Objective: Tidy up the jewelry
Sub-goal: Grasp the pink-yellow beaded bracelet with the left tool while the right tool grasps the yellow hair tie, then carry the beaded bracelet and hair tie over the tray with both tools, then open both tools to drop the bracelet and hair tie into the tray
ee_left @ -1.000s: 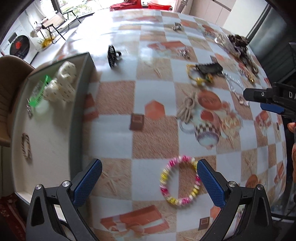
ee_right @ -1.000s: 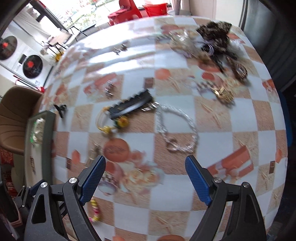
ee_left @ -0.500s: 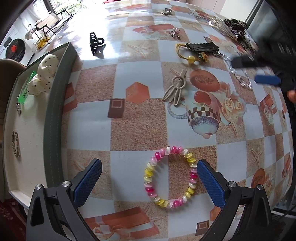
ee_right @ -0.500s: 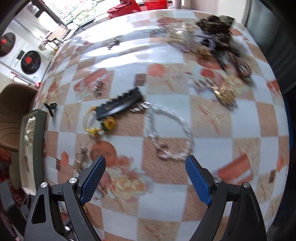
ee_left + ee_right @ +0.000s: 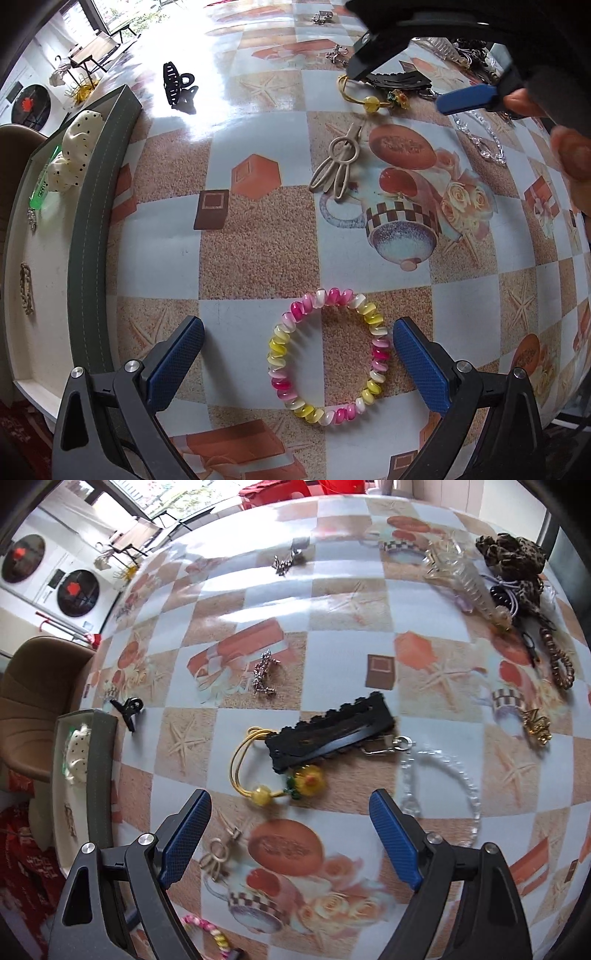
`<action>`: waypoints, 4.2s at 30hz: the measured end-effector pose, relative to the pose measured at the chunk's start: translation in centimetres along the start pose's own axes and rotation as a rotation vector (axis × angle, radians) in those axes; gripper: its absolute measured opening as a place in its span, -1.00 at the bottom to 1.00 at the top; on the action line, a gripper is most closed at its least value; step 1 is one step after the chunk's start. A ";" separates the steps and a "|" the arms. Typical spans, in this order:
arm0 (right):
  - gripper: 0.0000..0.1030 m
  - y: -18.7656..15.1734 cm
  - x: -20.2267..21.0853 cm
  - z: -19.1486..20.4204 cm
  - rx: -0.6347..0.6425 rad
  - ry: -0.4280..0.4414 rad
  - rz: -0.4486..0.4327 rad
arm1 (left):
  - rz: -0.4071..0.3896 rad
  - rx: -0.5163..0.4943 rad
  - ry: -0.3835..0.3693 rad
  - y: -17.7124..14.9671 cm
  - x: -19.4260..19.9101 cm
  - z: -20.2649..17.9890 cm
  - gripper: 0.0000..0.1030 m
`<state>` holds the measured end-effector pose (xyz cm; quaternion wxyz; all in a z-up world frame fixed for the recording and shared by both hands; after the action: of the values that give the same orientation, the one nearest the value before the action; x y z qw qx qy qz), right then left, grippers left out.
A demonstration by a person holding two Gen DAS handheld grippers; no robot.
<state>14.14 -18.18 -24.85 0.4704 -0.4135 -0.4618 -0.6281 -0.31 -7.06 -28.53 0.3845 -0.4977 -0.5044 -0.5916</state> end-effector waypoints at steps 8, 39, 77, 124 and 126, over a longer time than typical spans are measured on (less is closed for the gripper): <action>-0.07 0.1 -1.1 0.8 0.026 -0.128 -0.028 | -0.021 -0.025 -0.014 -0.4 0.9 -0.8 0.76; -0.72 -3.1 5.6 -1.4 -0.063 0.035 -0.035 | -0.050 0.110 -0.213 3.3 6.8 2.0 -0.59; -0.72 -4.2 5.6 24.4 0.357 0.206 0.063 | -0.153 0.490 -0.042 -1.8 11.5 23.4 -0.59; 0.13 -5.7 -6.5 32.4 0.462 0.235 0.156 | -0.054 0.548 0.241 -5.1 4.1 29.5 0.38; 0.13 -5.5 -5.6 32.0 0.452 0.259 0.151 | -0.049 0.540 0.245 -4.8 4.1 29.4 0.38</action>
<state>12.70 14.73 -23.84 0.6513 -0.2474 -0.4942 -0.5199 0.08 22.84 -25.66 0.5467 -0.2901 -0.6051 -0.5008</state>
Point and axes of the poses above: each gripper's, at about its wrist camera, not at the fingertips, and x roughly against the way its jaws point, z to its left, y to its top, the point moved 7 cm from there along -x, roughly the way its jaws point
